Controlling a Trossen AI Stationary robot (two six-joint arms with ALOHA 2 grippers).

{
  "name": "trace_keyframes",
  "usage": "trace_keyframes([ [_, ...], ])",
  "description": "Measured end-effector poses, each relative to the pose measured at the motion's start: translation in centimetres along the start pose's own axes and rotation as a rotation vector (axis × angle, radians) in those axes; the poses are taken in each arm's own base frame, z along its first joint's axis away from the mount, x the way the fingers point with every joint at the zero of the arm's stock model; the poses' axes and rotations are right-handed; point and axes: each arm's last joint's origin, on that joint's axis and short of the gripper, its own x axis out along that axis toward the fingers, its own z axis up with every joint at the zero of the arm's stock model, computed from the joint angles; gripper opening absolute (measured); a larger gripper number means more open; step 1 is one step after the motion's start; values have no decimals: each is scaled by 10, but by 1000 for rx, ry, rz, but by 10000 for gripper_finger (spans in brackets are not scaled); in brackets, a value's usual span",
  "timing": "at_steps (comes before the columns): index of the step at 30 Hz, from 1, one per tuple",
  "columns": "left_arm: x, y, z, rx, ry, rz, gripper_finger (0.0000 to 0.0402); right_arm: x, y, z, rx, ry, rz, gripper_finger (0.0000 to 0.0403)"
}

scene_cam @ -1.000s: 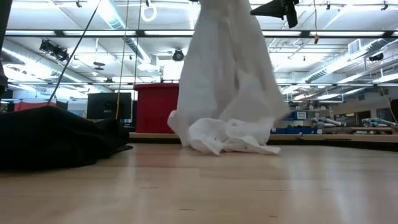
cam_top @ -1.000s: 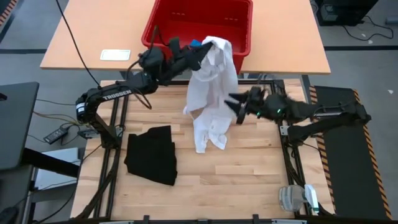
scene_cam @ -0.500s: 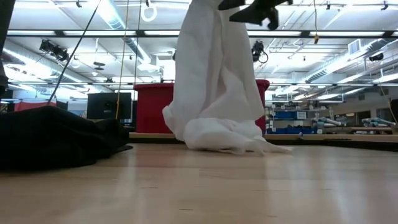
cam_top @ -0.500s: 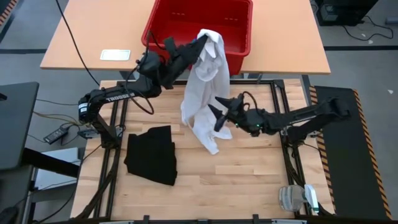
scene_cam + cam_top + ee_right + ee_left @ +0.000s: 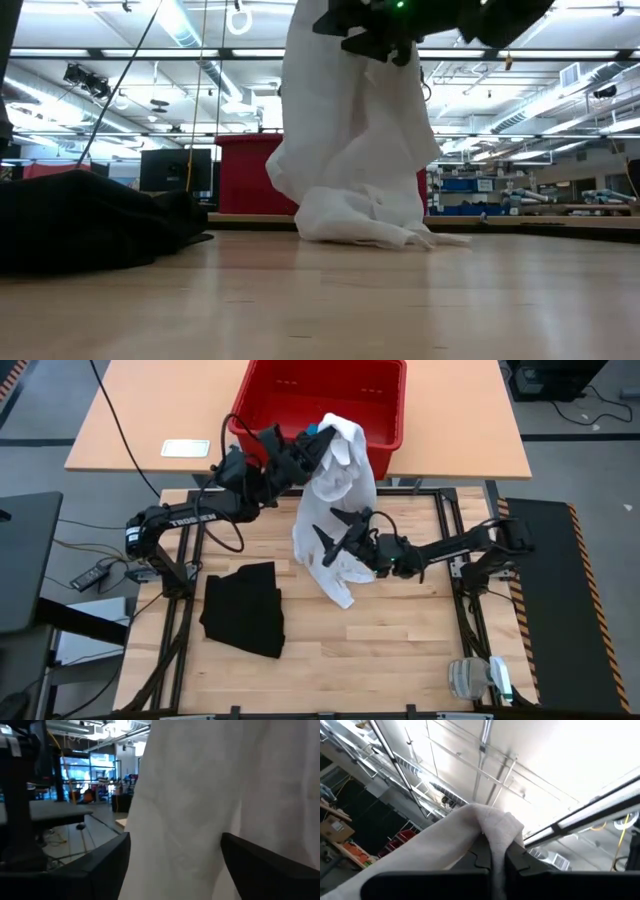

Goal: Fold laundry
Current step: Fold the white shirt

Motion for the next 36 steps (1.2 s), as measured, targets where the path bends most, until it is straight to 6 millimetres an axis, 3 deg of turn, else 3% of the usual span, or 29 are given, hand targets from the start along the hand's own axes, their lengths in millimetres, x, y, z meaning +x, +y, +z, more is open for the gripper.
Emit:
trace_keyframes([
  [5,-1,-4,-3,72,10,-8,11,25,6,-6,-8,-21,22,324],
  [8,-1,-4,-3,82,10,-7,11,38,12,-3,7,-35,-26,295],
  [11,0,-2,-2,155,9,-3,11,44,16,3,15,-33,-78,221],
  [14,0,-1,3,285,0,1,11,40,17,14,5,-10,-102,100],
  [16,-1,-1,9,354,-14,2,11,32,17,25,-17,26,-82,29],
  [17,-1,-2,12,379,-13,6,11,28,16,31,-20,47,-71,21],
  [23,-5,-5,34,537,-1,51,13,-6,-4,79,55,175,122,9],
  [29,-12,-6,47,597,91,145,50,-53,-49,125,237,338,453,8],
  [36,-20,-1,30,568,317,242,120,-113,-115,160,433,510,738,8],
])
